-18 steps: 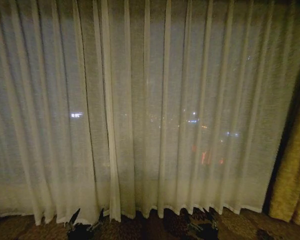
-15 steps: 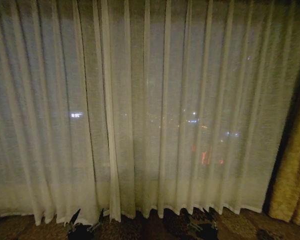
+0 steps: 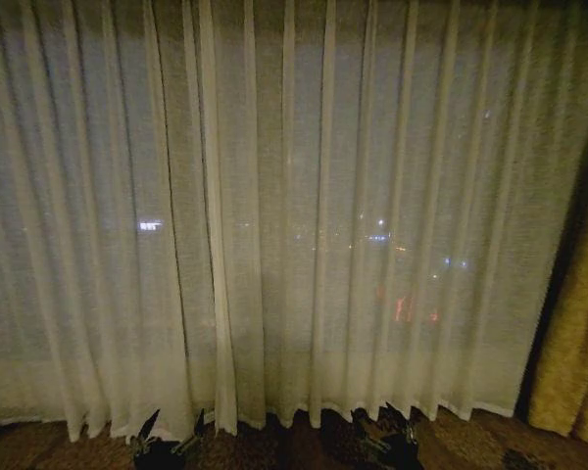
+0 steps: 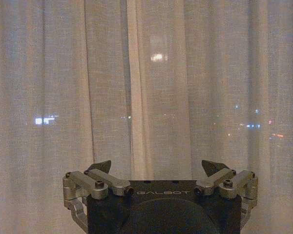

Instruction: Open the curtains by pulling them apart, changing their state from closed to fully open.

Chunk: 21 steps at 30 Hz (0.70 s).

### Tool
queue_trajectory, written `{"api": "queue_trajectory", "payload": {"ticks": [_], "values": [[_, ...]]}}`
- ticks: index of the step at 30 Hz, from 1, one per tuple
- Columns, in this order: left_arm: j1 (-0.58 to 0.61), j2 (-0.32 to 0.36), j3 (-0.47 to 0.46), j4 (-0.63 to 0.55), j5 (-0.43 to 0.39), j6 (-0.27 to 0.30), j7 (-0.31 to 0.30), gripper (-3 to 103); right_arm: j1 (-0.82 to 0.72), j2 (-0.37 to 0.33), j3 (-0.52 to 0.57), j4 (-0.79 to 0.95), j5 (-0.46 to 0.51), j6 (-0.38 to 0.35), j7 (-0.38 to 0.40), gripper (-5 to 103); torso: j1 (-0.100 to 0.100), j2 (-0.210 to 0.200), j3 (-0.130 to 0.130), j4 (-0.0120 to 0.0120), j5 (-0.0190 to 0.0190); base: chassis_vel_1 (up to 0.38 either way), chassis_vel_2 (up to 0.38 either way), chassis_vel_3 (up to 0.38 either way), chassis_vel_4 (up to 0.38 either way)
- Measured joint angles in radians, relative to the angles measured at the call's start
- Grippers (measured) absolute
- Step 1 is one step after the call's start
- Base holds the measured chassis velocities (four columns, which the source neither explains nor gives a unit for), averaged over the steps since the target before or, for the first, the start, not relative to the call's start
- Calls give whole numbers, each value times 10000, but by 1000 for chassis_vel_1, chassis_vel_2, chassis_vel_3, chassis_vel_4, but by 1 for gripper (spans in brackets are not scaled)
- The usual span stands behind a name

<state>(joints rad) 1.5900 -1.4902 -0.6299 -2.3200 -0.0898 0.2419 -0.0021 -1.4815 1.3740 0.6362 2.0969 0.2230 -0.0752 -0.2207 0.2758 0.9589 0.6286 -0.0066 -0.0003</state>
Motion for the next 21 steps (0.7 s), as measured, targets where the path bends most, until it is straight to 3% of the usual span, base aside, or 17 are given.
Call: {"api": "queue_trajectory", "payload": {"ticks": [21], "values": [[-151,129,-40,324,-40,-45,17,100,119,0,-26,-191,-45,-5,114,100,1,0,1,-1,0,-74,56,75,-53]]}}
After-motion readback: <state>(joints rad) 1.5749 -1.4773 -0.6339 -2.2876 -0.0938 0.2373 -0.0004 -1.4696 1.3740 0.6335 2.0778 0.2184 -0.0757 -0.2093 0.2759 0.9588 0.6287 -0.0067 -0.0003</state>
